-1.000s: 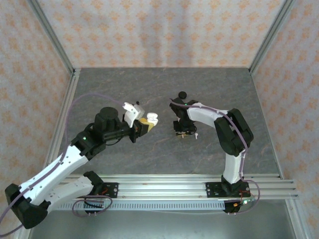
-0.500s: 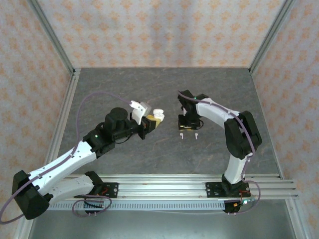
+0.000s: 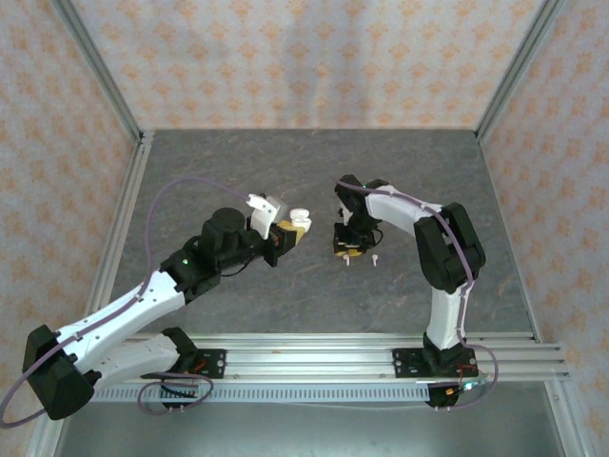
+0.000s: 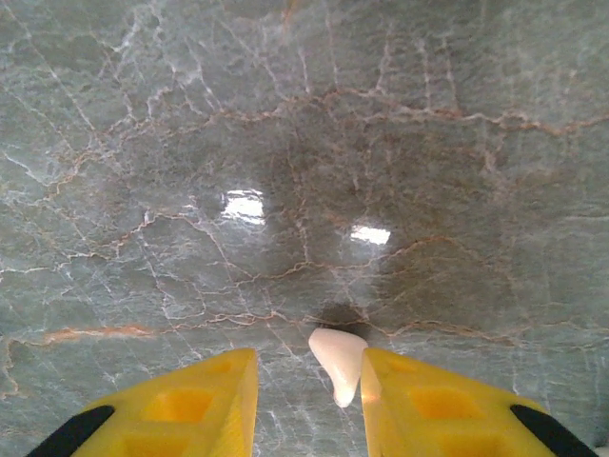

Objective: Insert wireless bluetooth earbuds into charging case

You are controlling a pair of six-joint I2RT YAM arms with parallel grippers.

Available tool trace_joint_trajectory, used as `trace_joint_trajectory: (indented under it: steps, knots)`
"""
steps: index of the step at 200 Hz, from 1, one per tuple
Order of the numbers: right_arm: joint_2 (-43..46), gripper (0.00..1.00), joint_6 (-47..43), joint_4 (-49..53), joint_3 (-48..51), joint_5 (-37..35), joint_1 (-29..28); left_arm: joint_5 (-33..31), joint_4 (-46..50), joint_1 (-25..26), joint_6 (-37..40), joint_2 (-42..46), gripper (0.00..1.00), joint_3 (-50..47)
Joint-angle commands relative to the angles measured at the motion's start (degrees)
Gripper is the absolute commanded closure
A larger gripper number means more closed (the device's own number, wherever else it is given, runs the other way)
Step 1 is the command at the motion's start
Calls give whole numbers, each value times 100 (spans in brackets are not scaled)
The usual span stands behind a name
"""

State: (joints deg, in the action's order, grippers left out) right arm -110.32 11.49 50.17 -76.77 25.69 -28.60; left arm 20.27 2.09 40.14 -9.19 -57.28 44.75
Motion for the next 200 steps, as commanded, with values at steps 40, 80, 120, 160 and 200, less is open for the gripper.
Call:
trace_joint_trajectory:
  steps: [40, 80, 120, 160, 200]
  knots:
    - [-137, 66, 19, 295, -92, -465, -188, -131, 150, 55, 95, -56, 100, 71]
    - [-335, 66, 108, 619, -308, -888, -256, -159, 413, 55, 258, 5, 100, 133]
    - [-445, 68, 163, 687, -435, -917, -389, -234, 458, 53, 304, 92, 100, 86]
    - [-644, 70, 222, 765, -618, -895, -549, -225, 464, 54, 325, 94, 100, 61]
    - [-833, 74, 249, 931, -787, -977, -604, -260, 547, 51, 378, 135, 100, 85]
